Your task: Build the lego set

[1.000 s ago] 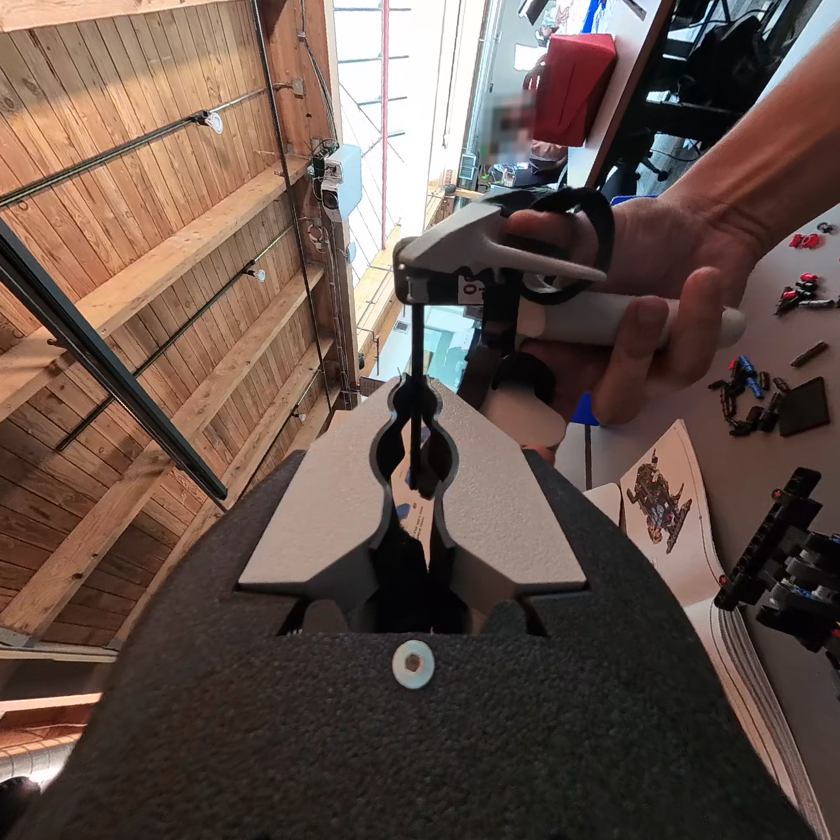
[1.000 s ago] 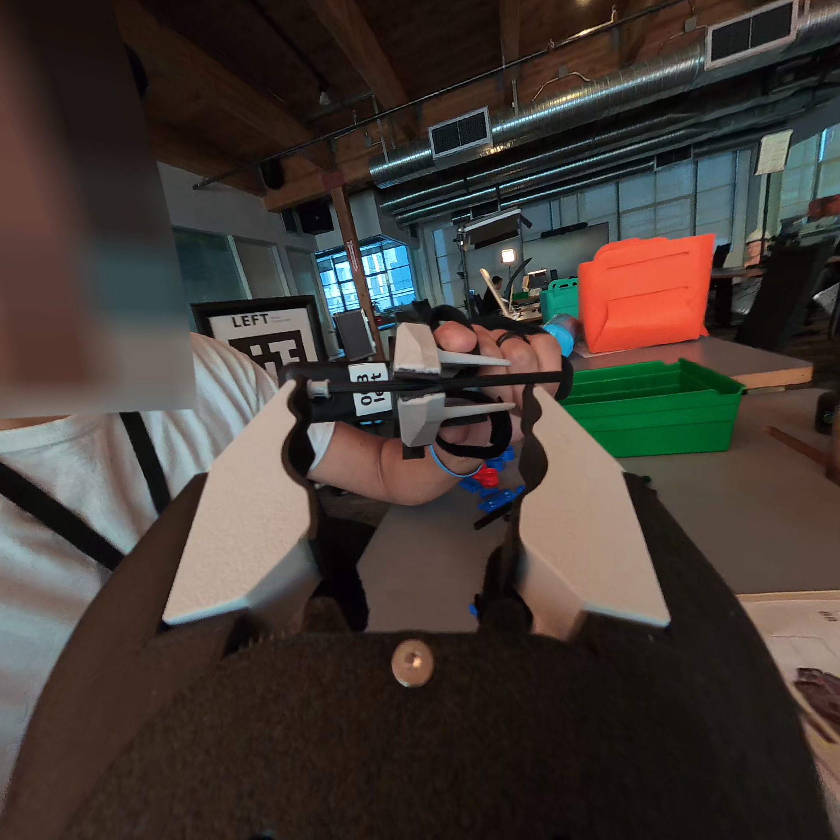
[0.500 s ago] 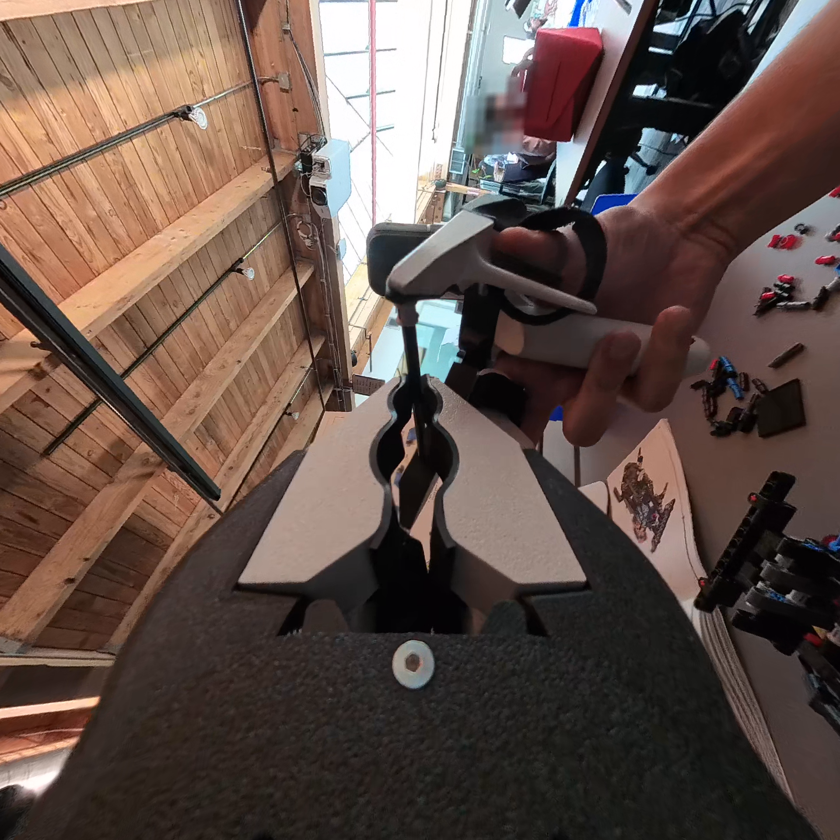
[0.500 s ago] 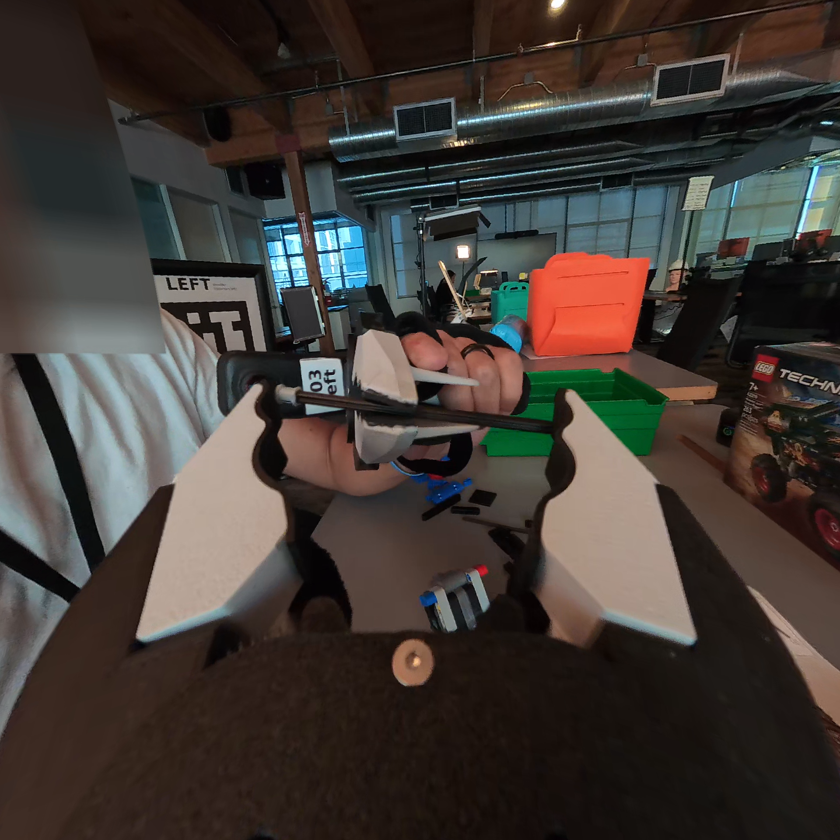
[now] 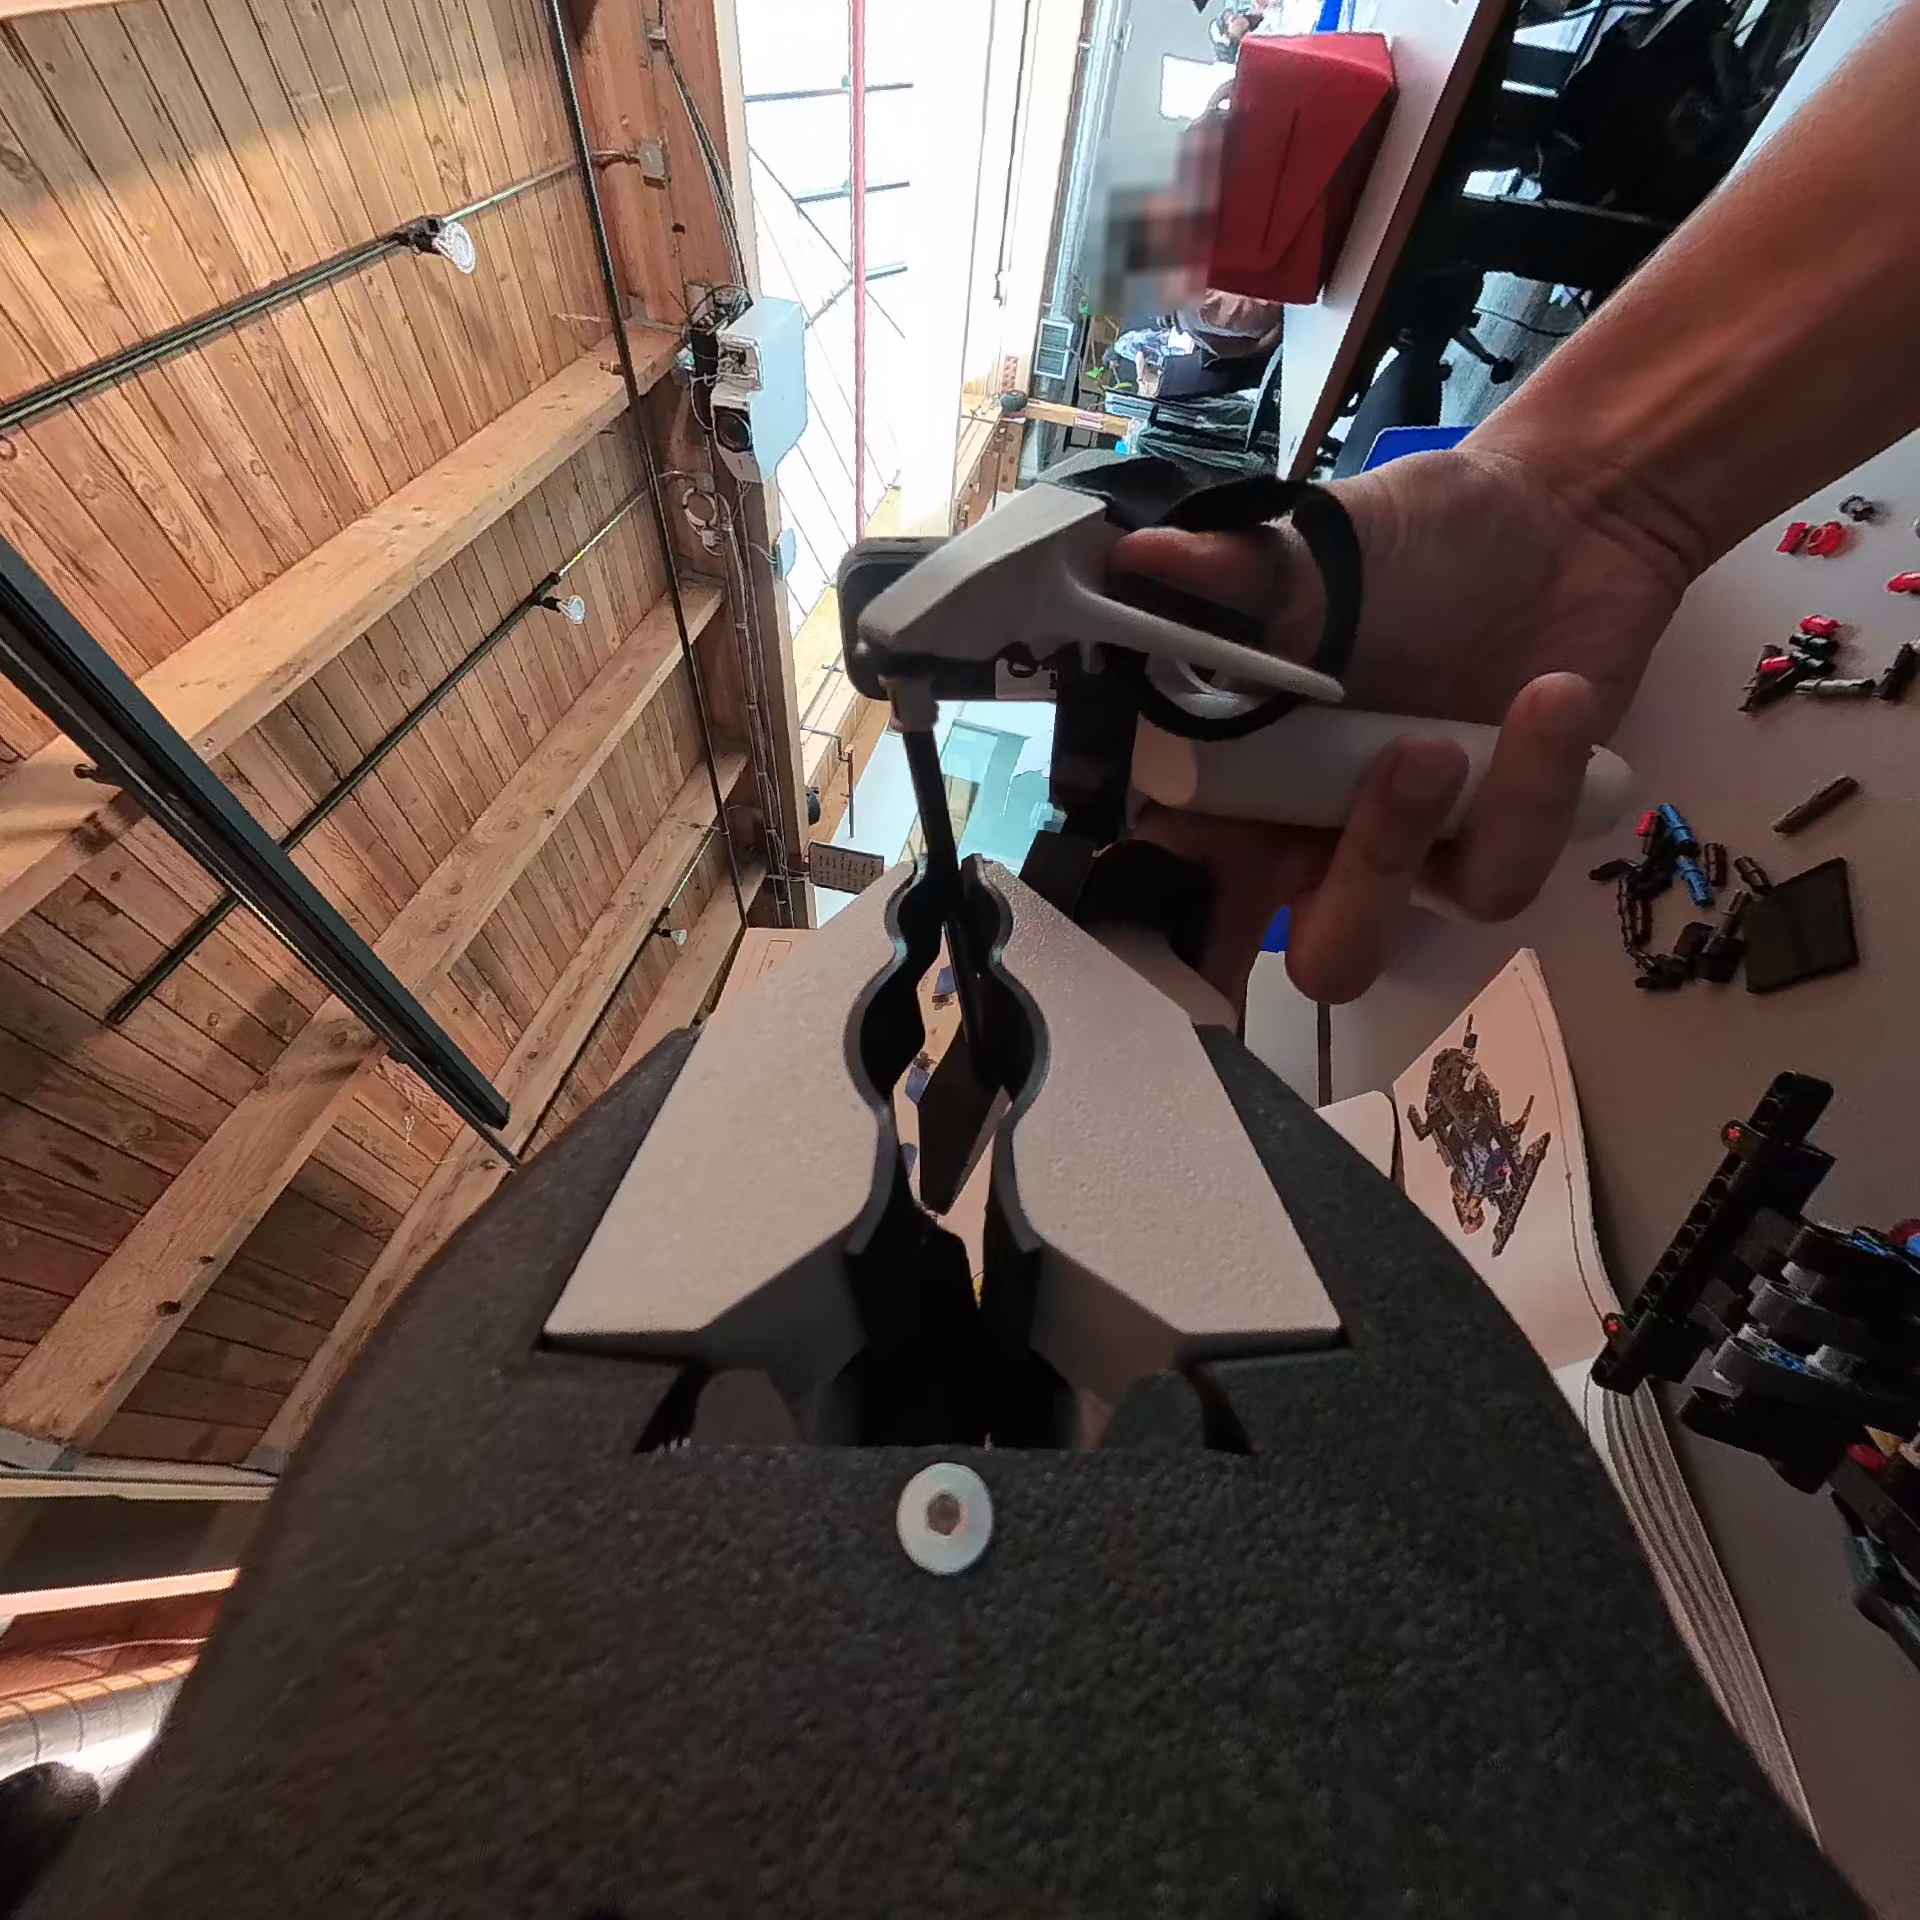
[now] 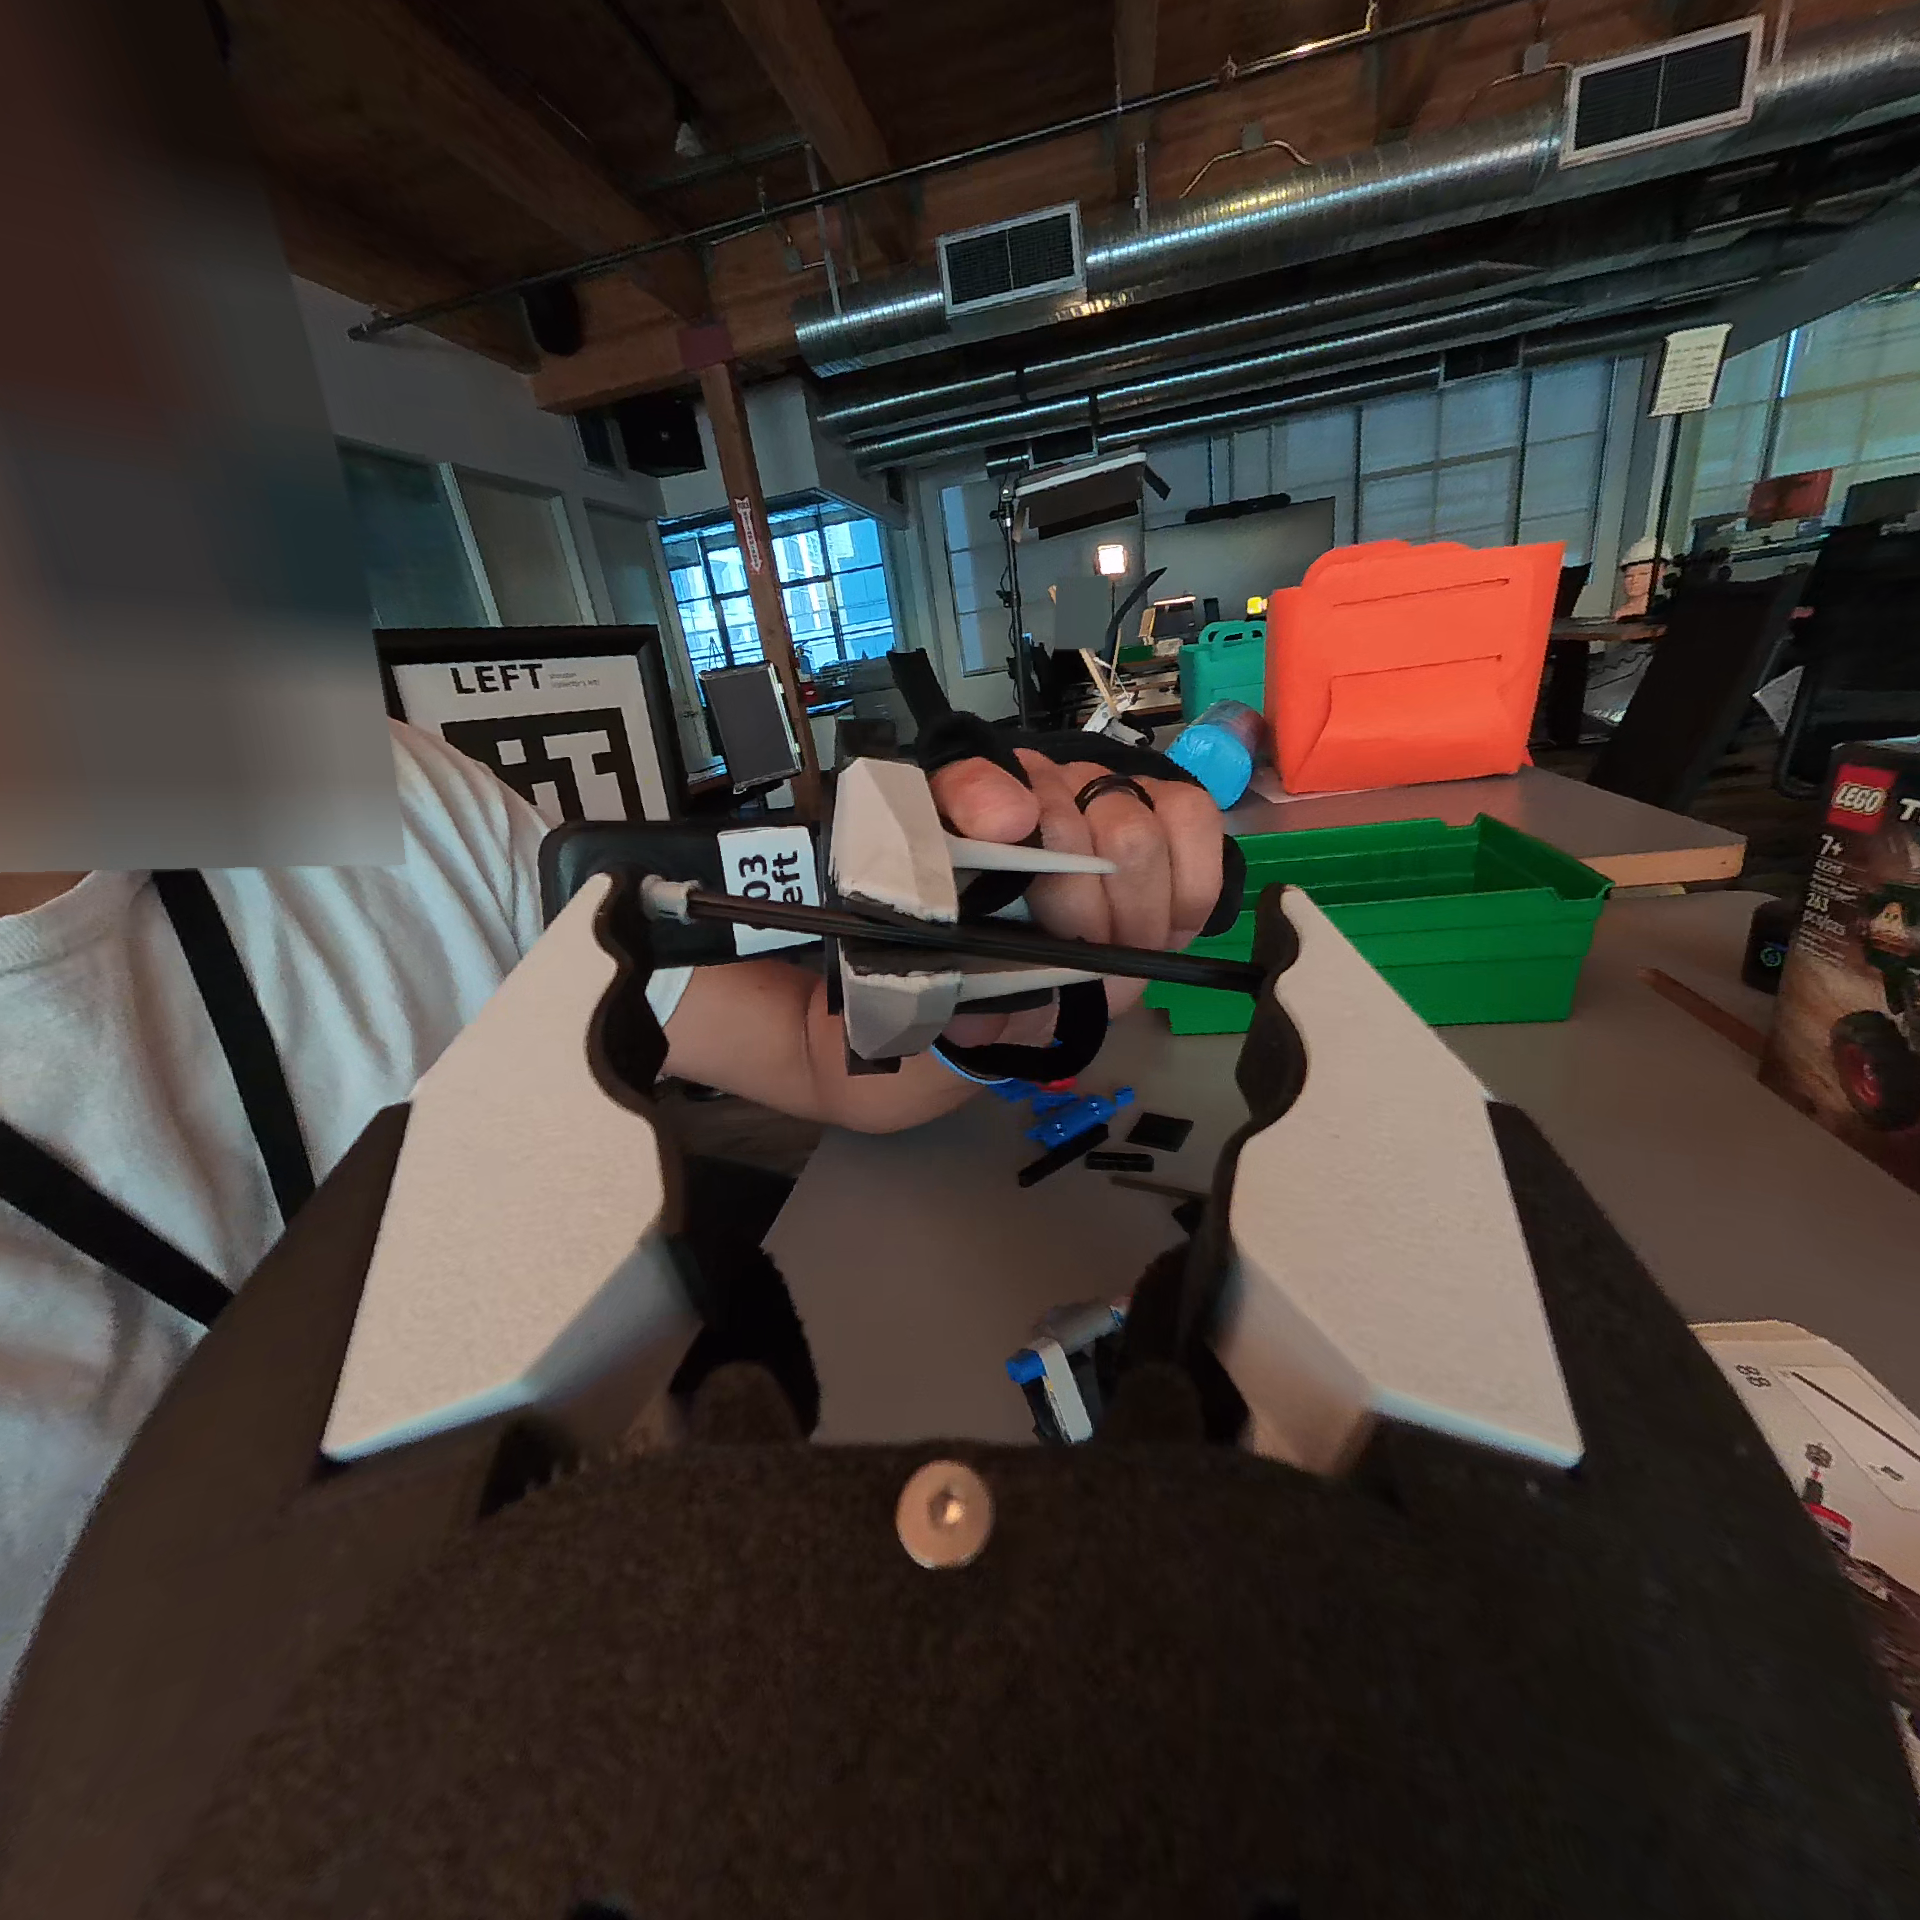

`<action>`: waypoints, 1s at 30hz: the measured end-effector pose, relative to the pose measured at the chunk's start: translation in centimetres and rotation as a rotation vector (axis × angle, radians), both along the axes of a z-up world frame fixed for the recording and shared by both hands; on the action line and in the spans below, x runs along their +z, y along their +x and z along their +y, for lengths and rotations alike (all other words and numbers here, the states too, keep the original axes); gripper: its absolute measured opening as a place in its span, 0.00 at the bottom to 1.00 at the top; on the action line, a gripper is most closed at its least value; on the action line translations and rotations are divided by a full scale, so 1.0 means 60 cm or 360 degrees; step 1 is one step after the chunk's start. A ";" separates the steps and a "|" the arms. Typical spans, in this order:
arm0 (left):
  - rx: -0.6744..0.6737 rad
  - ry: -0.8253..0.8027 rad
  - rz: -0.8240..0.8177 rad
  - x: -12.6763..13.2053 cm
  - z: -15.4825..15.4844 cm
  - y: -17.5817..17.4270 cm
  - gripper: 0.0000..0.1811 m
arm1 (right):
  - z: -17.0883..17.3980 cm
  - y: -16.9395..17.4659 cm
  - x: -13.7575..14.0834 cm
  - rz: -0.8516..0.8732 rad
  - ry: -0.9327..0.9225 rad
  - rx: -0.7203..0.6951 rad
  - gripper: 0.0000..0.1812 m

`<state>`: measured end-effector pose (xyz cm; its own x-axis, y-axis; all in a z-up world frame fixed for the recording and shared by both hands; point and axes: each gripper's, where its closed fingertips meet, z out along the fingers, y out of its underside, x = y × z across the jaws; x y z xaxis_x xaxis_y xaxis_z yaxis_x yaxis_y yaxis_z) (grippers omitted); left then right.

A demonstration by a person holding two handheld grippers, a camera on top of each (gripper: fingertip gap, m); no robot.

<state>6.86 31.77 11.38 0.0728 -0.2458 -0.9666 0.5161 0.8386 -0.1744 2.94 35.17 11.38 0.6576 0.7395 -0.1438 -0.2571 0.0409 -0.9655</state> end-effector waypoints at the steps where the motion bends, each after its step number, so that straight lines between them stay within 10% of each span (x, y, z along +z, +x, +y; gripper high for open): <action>1: 0.0002 0.0001 0.0001 0.000 0.000 0.000 0.01 | 0.000 0.000 0.000 -0.0012 0.0000 -0.0003 0.63; 22: 0.0051 -0.0081 0.0032 0.012 0.009 0.005 0.01 | 0.005 0.014 0.007 -0.0049 0.0049 -0.0133 0.60; 30: -0.0276 -0.0990 0.1138 -0.020 0.009 0.037 0.00 | -0.021 0.046 0.049 -0.0540 0.0466 -0.0746 0.28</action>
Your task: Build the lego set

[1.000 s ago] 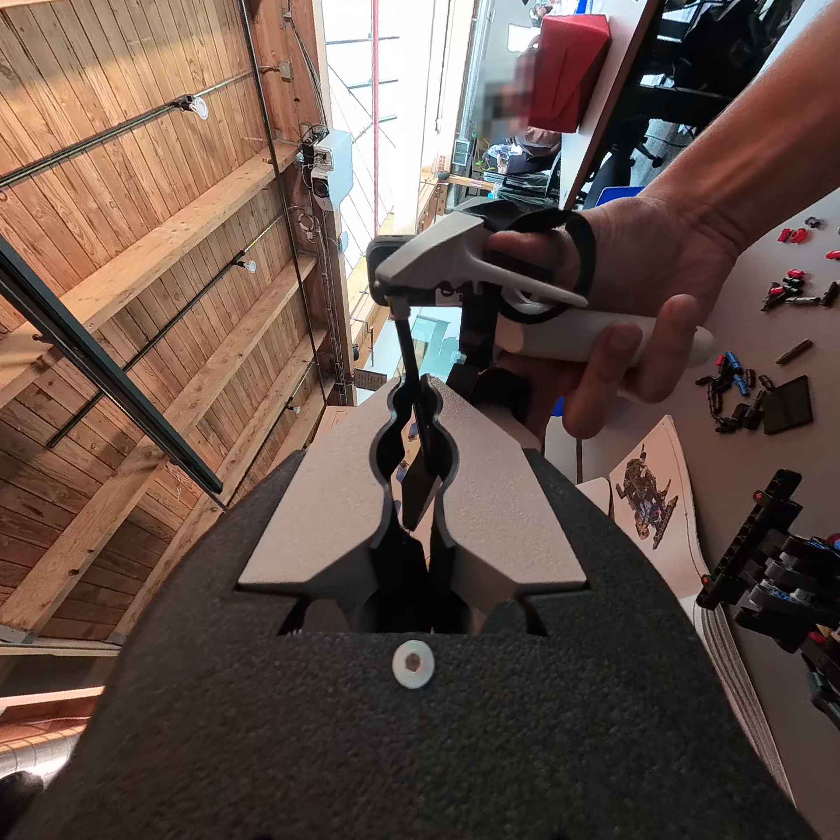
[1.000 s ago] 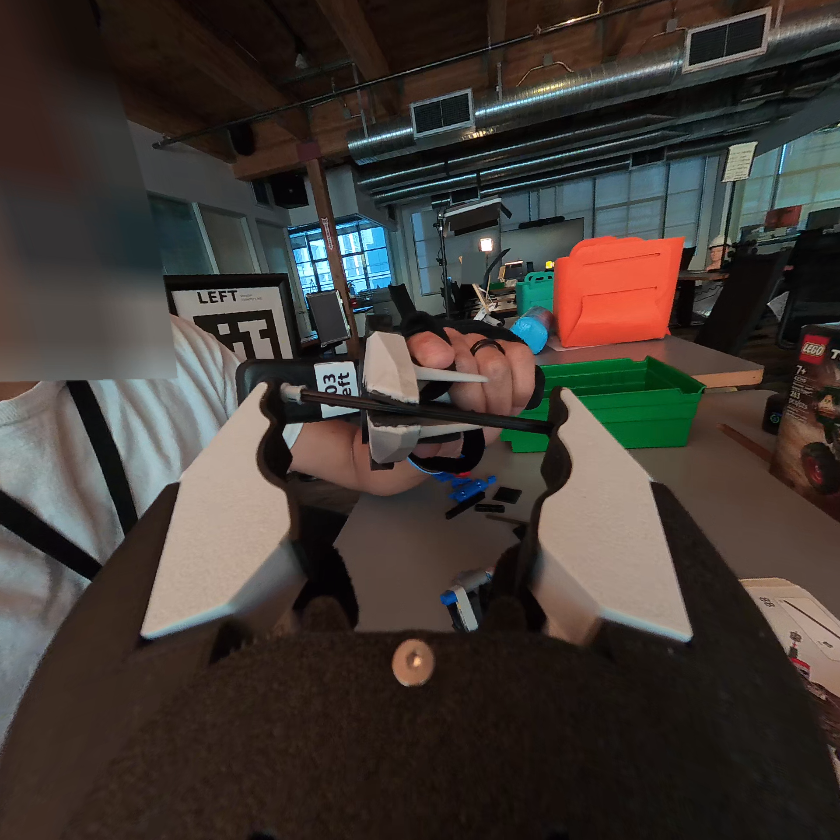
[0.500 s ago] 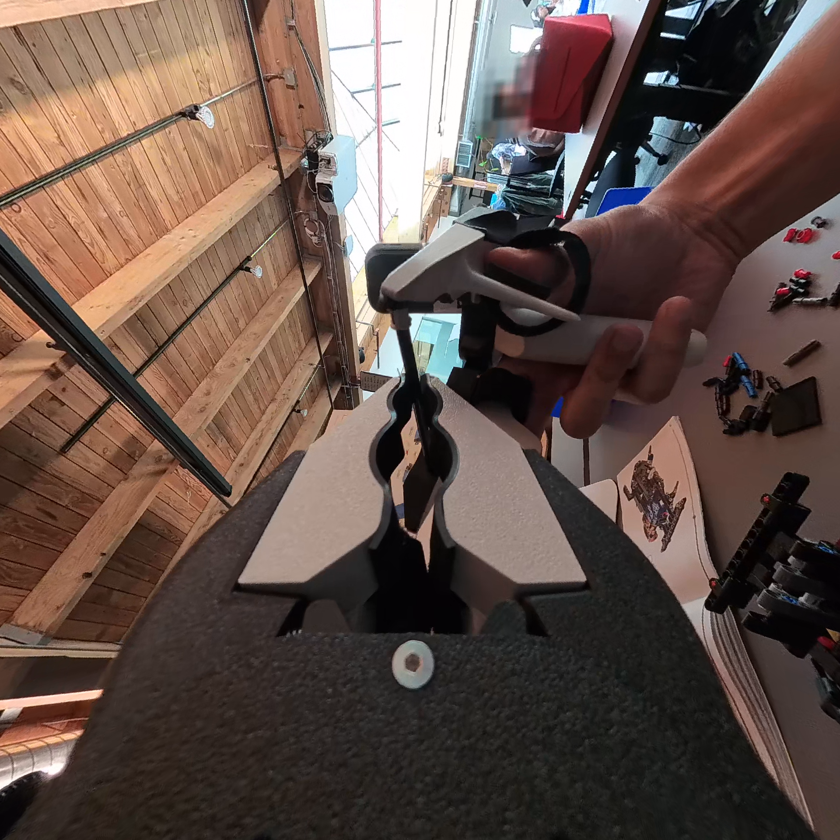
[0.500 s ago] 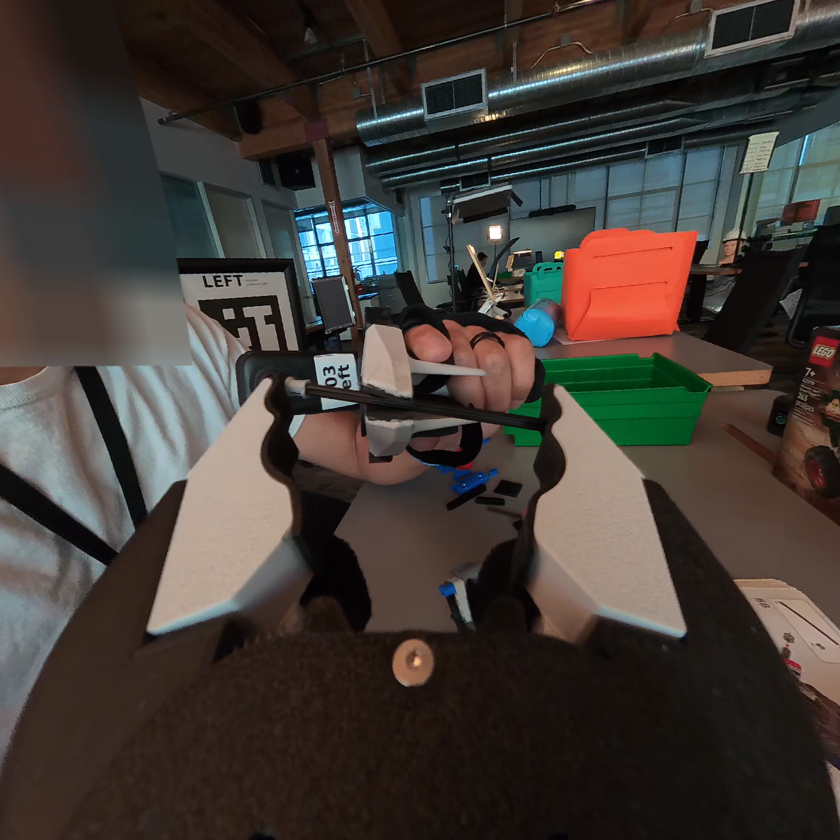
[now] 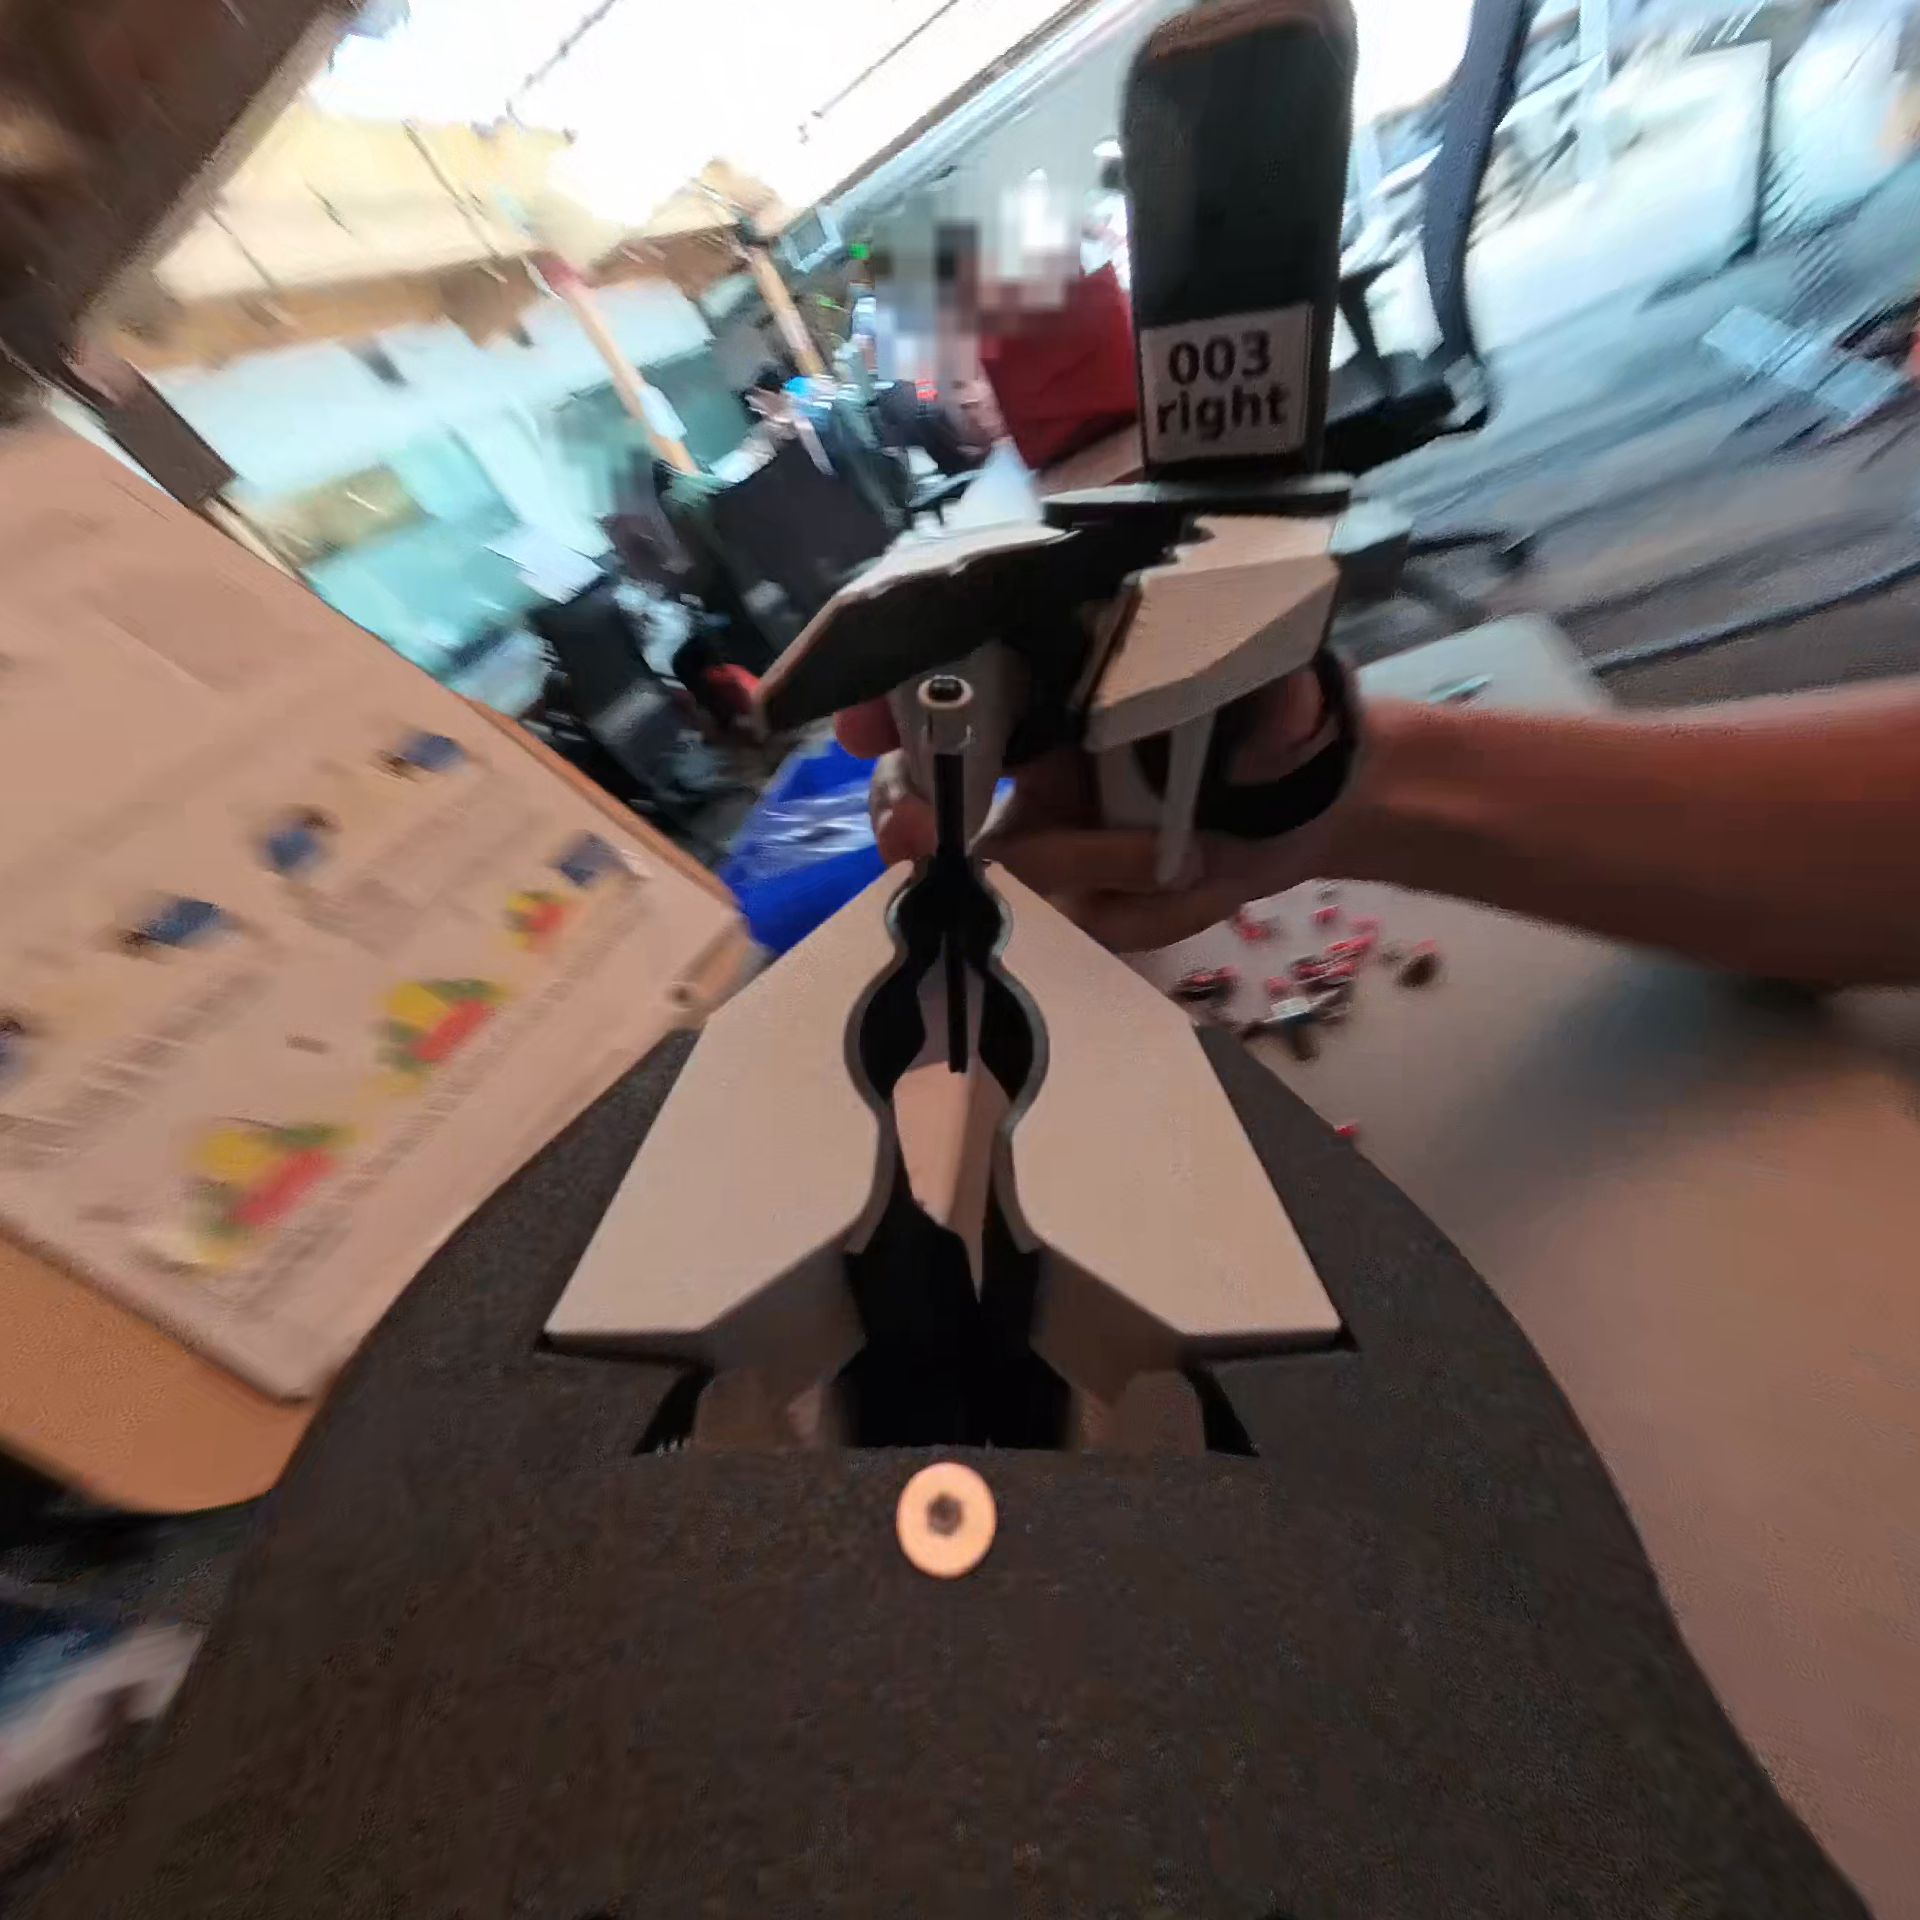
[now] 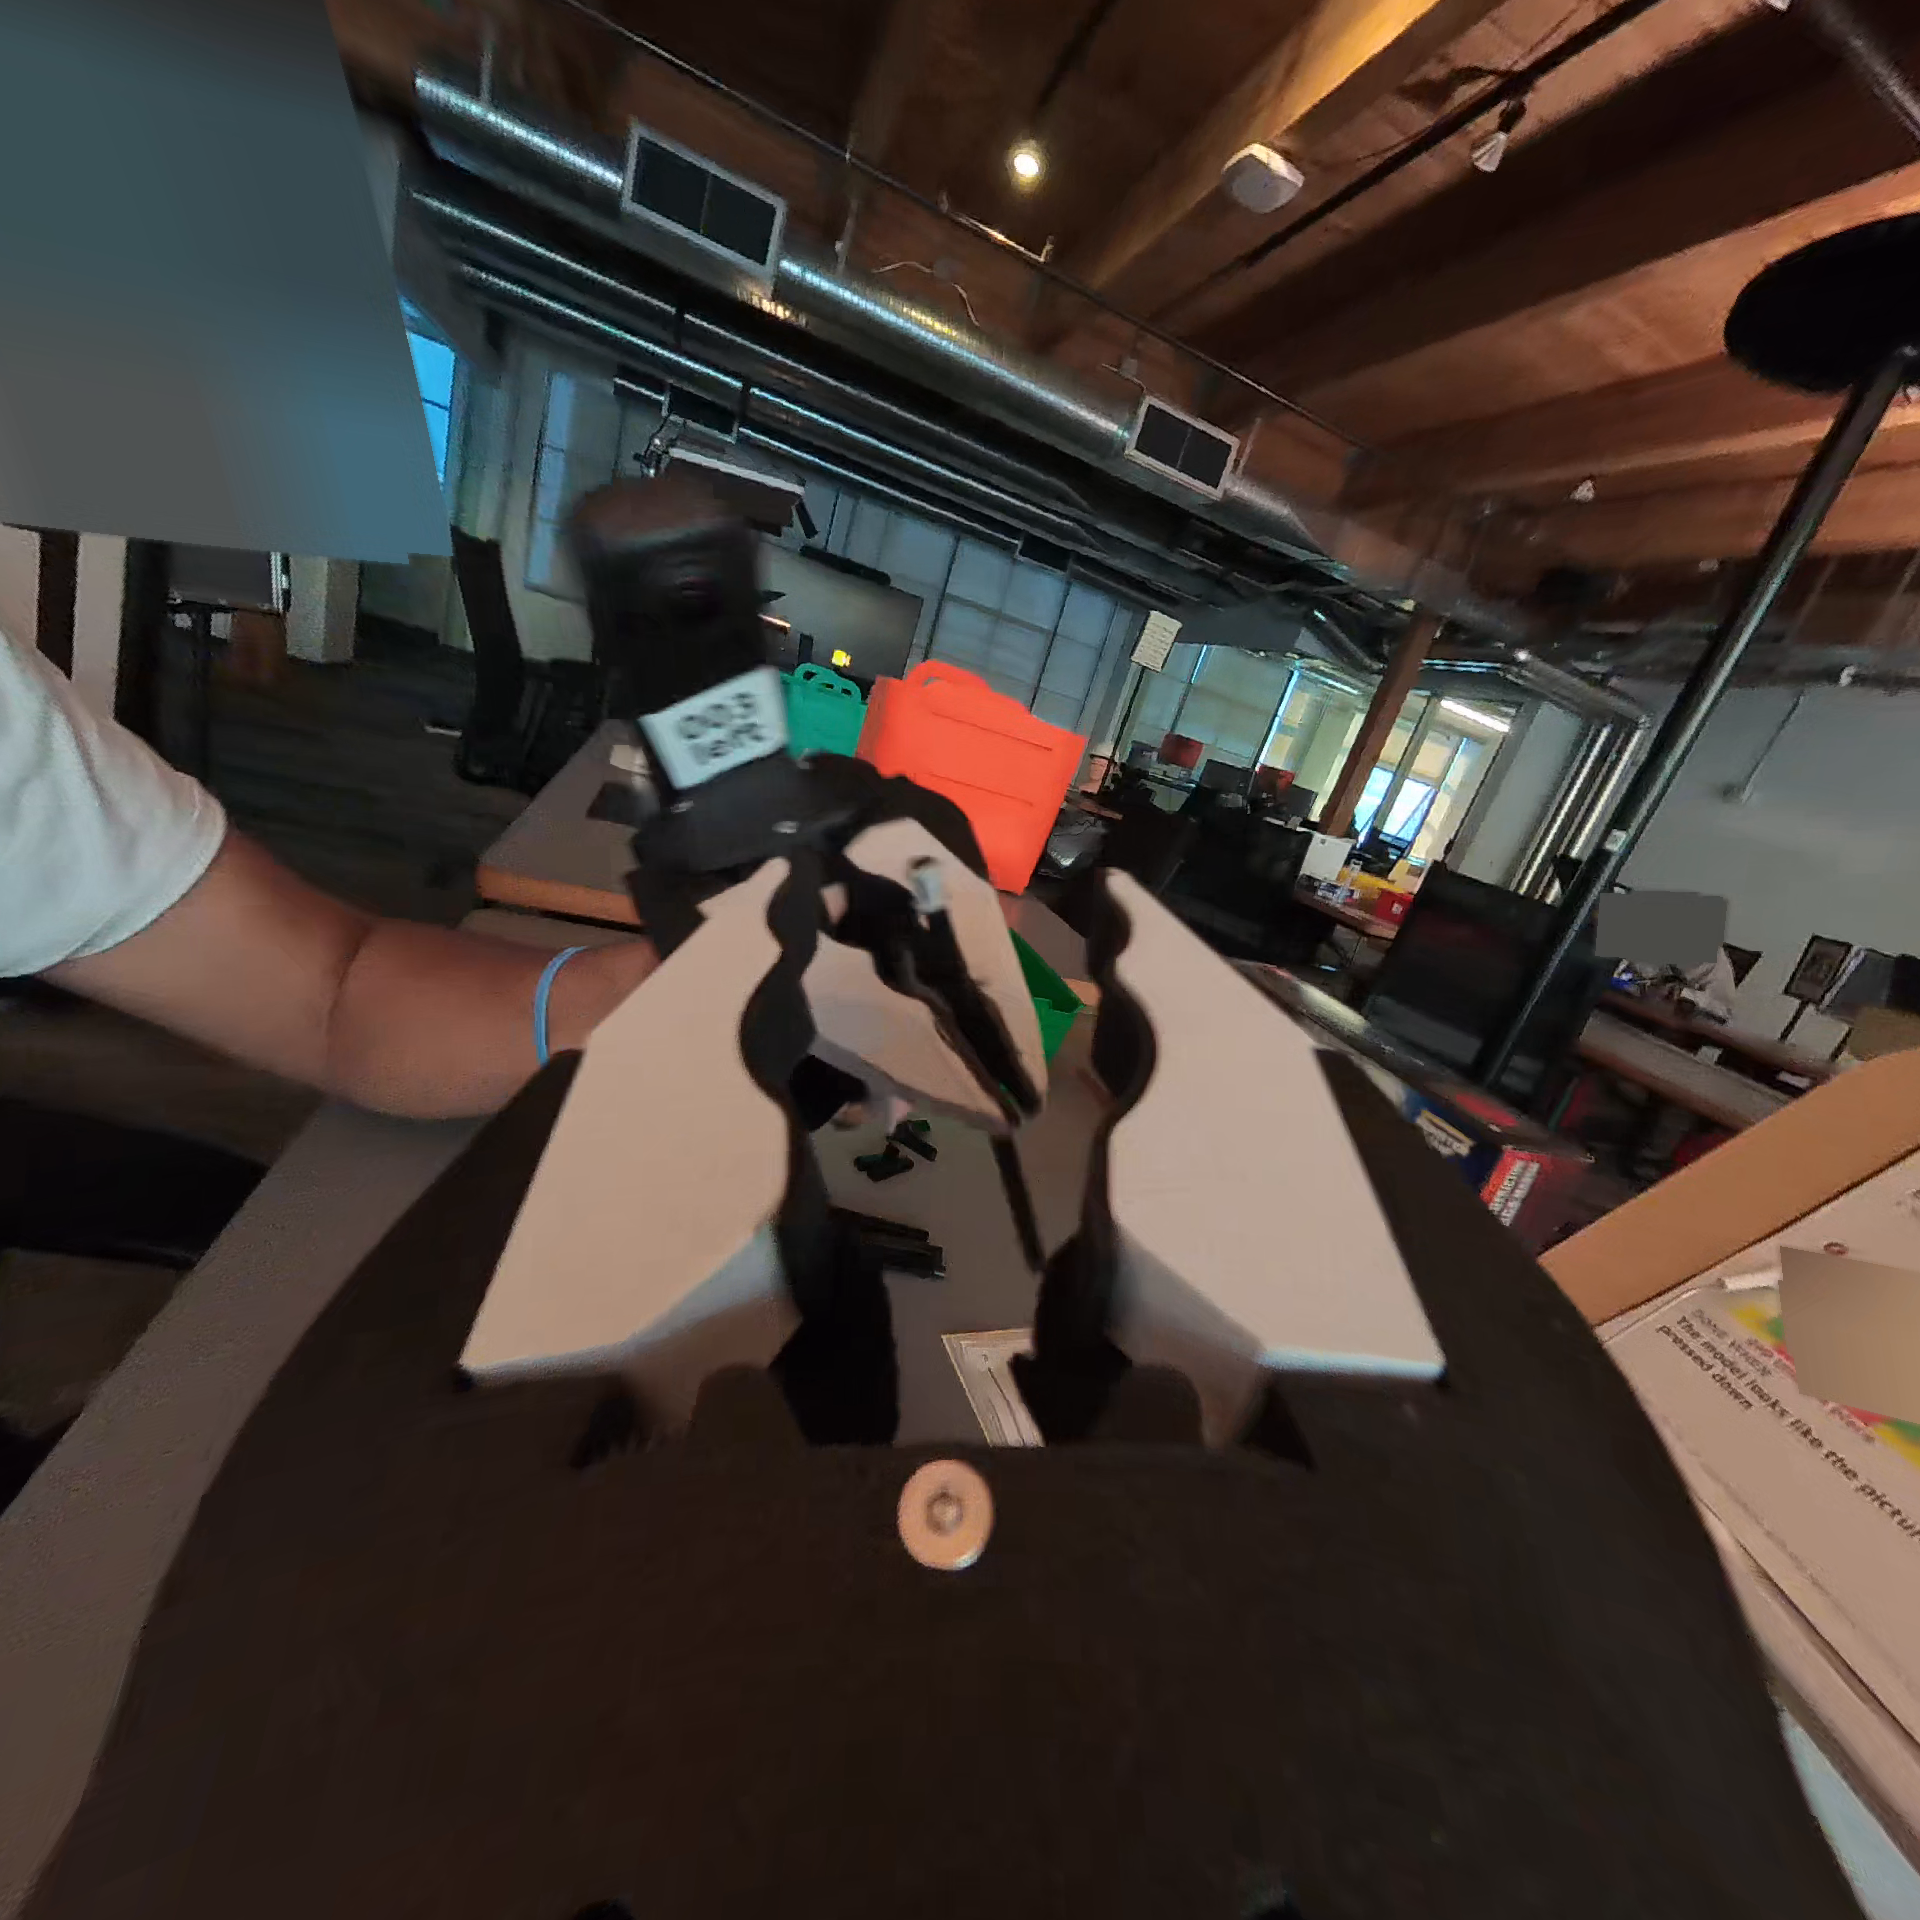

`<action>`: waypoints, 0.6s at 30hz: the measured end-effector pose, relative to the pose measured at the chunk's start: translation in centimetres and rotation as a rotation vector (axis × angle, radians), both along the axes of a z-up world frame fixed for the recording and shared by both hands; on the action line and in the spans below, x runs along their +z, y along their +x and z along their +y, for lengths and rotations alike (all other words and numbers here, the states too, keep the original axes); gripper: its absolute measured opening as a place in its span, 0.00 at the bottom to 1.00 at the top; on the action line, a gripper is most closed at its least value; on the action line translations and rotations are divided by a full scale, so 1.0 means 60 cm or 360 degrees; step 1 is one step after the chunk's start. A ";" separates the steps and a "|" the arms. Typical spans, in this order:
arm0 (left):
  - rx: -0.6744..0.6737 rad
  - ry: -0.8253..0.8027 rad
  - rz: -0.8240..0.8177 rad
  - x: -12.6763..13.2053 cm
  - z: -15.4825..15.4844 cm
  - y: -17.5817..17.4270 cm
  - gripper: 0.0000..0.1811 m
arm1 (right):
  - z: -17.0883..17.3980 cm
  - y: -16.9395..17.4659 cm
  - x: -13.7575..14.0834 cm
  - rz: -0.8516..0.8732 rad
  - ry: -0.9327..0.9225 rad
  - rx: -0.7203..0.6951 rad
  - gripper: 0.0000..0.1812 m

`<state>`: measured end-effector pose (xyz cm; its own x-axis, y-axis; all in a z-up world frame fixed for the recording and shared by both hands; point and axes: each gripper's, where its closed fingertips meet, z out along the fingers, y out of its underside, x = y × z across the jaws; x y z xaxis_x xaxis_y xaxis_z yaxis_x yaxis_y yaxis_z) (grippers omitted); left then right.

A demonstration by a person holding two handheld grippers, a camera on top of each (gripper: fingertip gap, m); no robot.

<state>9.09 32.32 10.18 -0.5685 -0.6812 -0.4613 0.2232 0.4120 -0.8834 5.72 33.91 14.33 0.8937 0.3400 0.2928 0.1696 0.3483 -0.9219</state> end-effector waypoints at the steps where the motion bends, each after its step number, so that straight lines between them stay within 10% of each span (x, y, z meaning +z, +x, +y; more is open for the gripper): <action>1: -0.0063 -0.0109 0.0100 -0.003 -0.002 0.000 0.00 | 0.000 0.000 0.002 0.0002 0.0011 -0.0012 0.23; 18: -0.0145 -0.0228 0.0368 -0.023 -0.005 0.003 0.00 | 0.013 0.015 -0.024 0.0092 -0.0100 0.0073 0.03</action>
